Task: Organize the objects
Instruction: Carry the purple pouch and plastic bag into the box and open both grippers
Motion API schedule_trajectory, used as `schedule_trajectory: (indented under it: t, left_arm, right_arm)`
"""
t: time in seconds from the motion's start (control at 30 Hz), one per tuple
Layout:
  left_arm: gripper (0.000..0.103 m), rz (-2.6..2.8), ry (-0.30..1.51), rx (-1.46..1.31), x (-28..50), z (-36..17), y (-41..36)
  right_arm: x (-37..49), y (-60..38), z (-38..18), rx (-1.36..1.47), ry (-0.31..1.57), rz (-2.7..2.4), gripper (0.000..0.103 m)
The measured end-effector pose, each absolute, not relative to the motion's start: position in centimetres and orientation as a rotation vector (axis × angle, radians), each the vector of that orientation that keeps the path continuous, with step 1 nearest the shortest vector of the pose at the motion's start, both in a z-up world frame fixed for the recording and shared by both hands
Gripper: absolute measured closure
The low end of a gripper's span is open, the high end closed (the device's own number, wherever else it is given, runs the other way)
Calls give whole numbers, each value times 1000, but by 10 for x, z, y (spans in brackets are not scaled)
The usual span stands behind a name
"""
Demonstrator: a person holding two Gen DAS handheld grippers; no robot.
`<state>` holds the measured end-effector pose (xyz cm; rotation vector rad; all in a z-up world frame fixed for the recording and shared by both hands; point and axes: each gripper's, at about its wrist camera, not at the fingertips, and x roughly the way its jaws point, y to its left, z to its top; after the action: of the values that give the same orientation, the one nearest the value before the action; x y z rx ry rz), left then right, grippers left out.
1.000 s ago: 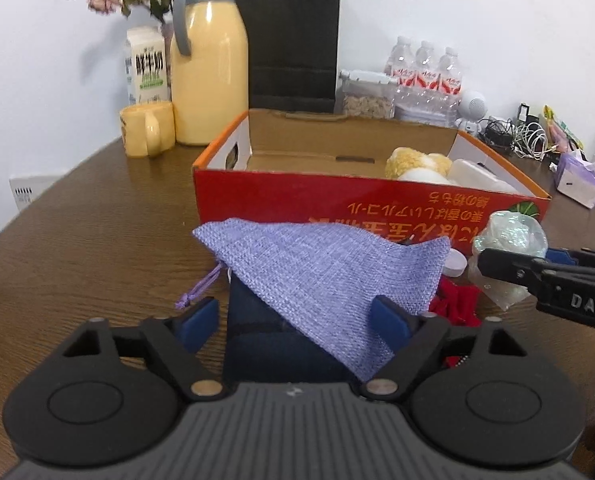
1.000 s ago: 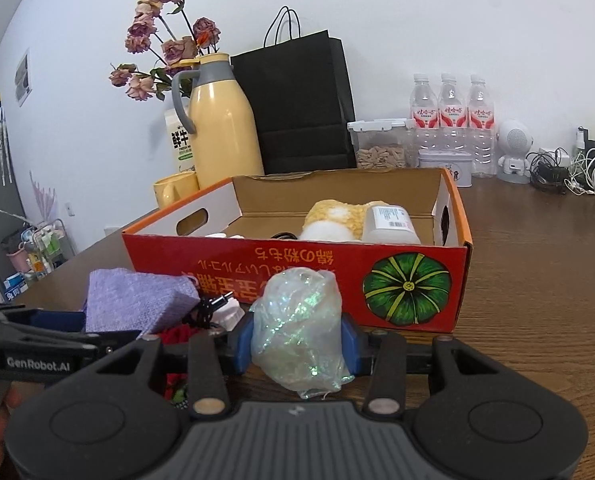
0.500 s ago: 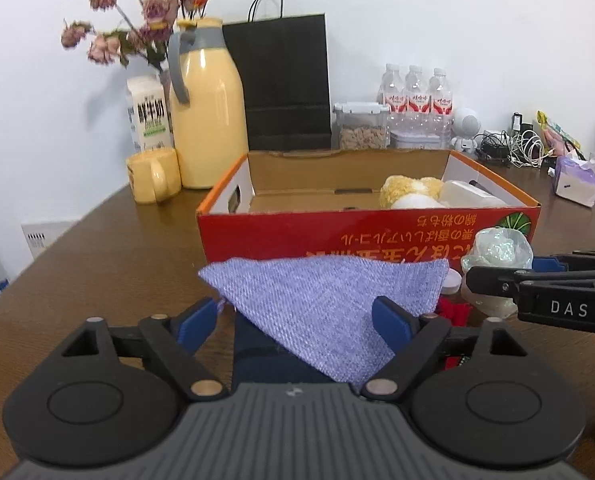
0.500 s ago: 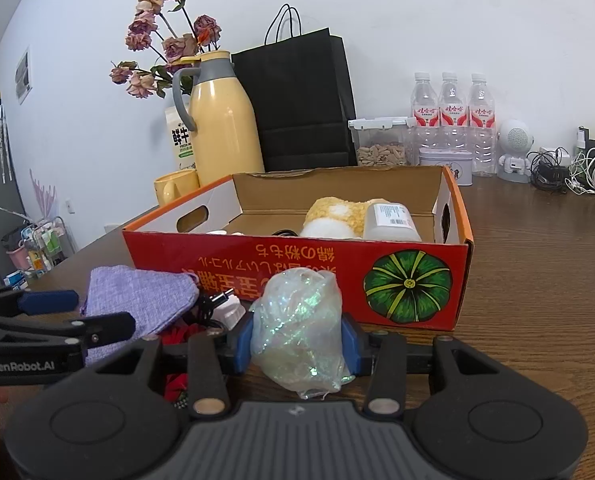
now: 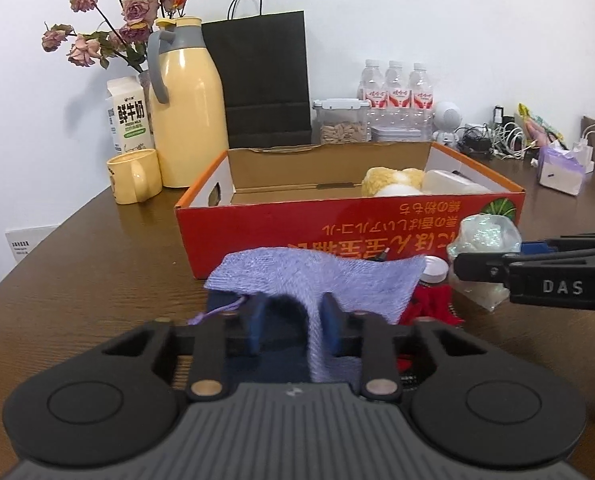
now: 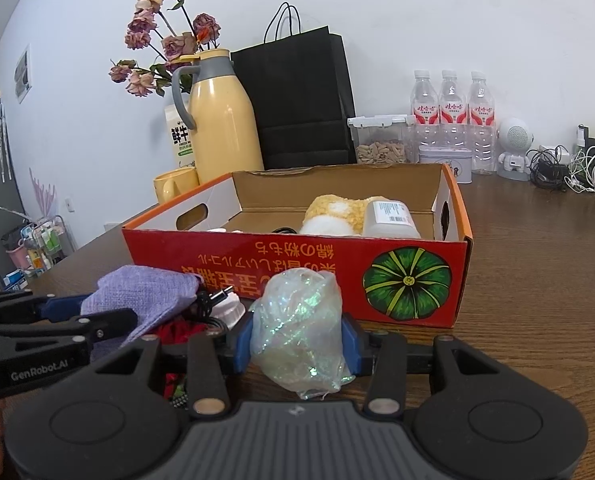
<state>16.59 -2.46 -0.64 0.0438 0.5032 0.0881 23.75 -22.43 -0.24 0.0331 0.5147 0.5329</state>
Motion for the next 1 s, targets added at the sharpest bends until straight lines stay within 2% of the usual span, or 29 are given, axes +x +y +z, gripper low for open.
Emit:
schedule_trajectory:
  t: [0.07,0.1,0.6,0.83,1.0]
  left_arm:
    - [97,76,497,40,164,-5,-25]
    - [99,62,496,32,163,-4,-25]
    - [99,-45,338,-13,161,53,-16]
    - [99,-94,241,-5,196,86,-9]
    - [99,-80,274,-15,251,86,4]
  right_arm:
    - [238,-224,-2,33,516,533,60]
    - [238,-224,-2,33,515,533,60]
    - [234,-215,21,6,442,549,60]
    - [254,-185,55,-42,362,556,60]
    - [287,-159,65,-42,357,524,60]
